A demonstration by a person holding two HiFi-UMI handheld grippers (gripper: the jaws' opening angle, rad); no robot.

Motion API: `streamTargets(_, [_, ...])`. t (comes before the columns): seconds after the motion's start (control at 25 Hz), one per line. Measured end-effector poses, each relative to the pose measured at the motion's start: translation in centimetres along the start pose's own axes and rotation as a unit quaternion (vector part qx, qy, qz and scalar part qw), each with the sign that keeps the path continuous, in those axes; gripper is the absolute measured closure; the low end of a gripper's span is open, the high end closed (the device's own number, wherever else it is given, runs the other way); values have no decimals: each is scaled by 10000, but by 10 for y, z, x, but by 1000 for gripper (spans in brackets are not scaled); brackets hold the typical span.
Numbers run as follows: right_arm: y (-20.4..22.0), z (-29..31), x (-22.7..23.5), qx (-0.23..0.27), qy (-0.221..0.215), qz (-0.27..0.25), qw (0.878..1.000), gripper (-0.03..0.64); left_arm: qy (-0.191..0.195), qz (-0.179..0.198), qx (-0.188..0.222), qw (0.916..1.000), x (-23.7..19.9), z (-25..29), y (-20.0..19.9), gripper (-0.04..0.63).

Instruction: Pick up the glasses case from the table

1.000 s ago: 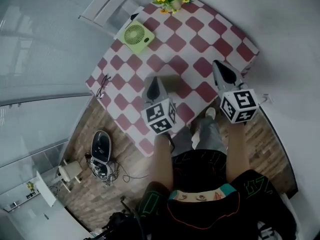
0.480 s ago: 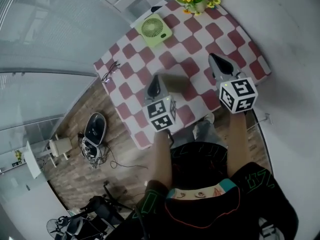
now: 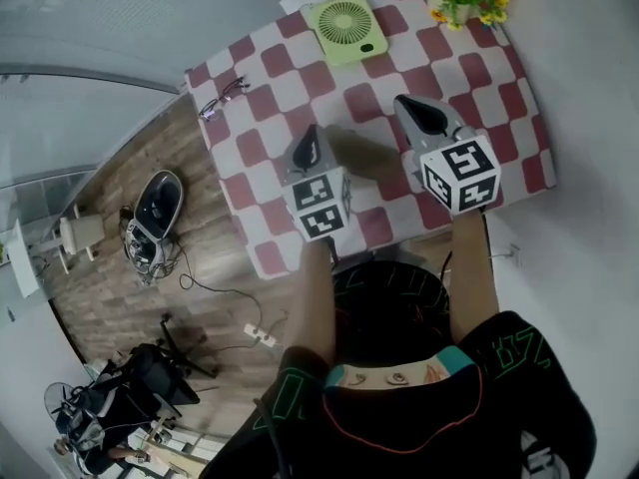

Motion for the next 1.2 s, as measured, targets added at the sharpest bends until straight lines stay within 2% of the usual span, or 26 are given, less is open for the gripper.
streamTargets(0.16, [3,38,-2,-623,-469,-176,9968,612,-238,-338,-261,9988,-19,16,15,588])
streamTargets(0.32, [9,70,-10,-1292,-986,-309,9862,612,-465,-705,-645,9943,-36,21,40,588])
streamTargets(0.4, [12,86,-17,-1694,-1328,-333,9760,495,-535,-805,-722,9927,-42,25,47,588])
streamTargets(0.56, [22,109,-35,-2547,-2016,-354,9451,379,-607,-1026,-764,9899,-51,27,53,588])
streamTargets(0.72, [32,124,-44,-3163,-2477,-204,9155,288,-645,-1191,-765,9878,-56,28,56,588])
streamTargets(0.84, [42,131,-49,-3655,-2578,-163,8943,236,-673,-1272,-776,9865,-61,26,60,588])
streamTargets(1.0, [58,138,-53,-4284,-2448,-240,8694,212,-702,-1325,-778,9856,-68,22,65,588])
streamTargets(1.08, [63,139,-55,-4427,-2347,-303,8649,212,-703,-1338,-794,9853,-69,20,68,588])
streamTargets(1.2, [65,141,-59,-4482,-2184,-469,8656,212,-684,-1359,-798,9851,-71,18,71,588])
Point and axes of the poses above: the fingertips, and each gripper's own axes: z forward along the fingers, x to its right, y out of its underside, the point moved 10 cm from there along -z, backward along the fingers, and after that the axes turned 14 degrees about -y, right-handed, at the moved point
